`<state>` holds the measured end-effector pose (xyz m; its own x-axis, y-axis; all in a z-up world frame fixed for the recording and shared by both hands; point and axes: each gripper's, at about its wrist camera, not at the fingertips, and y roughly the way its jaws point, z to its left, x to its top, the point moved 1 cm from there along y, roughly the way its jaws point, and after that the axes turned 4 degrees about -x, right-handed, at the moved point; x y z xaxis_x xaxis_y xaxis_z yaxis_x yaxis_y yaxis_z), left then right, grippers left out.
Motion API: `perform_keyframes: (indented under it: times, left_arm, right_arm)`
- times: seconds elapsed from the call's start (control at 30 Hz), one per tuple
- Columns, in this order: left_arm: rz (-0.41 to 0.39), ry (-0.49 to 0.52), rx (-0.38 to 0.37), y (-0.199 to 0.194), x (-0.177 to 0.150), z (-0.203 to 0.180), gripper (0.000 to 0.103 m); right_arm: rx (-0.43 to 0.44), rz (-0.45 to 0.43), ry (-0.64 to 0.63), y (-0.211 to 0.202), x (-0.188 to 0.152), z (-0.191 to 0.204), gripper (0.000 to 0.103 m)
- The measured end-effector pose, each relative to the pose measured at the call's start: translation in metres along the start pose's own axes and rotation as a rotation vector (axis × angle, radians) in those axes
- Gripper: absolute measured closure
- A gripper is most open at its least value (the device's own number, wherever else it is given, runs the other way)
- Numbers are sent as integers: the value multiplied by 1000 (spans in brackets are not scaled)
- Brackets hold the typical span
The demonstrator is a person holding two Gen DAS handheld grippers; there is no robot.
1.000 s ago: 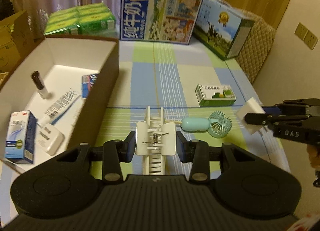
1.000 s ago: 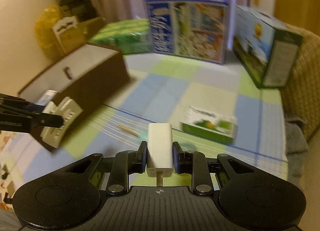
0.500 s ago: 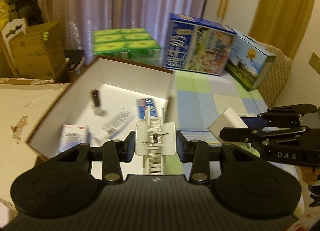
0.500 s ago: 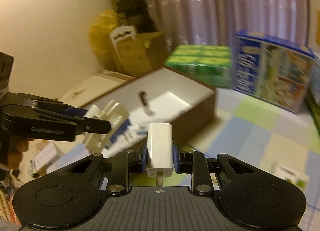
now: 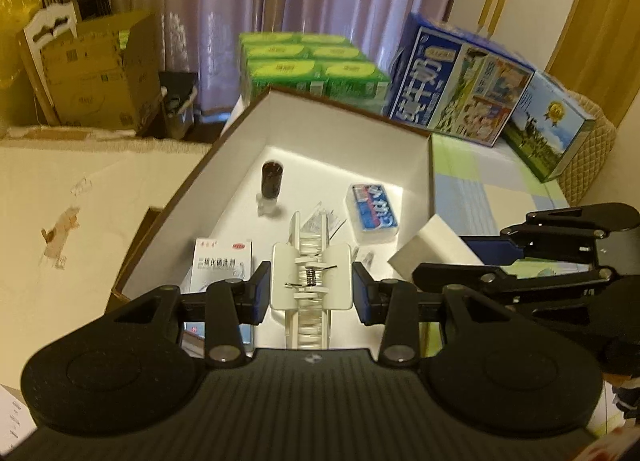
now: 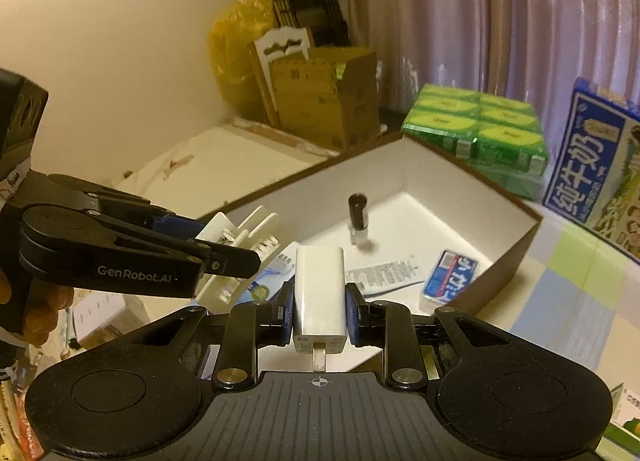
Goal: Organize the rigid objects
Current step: 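Carry the hair clip and charger plug over the brown box with both tools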
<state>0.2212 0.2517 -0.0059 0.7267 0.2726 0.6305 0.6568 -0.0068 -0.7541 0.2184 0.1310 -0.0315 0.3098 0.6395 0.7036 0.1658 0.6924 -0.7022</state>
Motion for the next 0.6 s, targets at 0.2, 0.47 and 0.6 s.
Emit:
perform_keyframes:
  times: [0.2, 0.47, 0.6]
  left_arm:
    - [103, -22, -44, 29, -5, 23, 67]
    - [182, -11, -65, 54, -8, 32, 67]
    - [217, 0, -78, 64, -10, 32, 67]
  right_arm:
    - [-31, 90, -24, 38, -5, 5, 81]
    - [-78, 186, -62, 71, -10, 2, 81]
    - [-90, 216, -81, 78, -9, 3, 81]
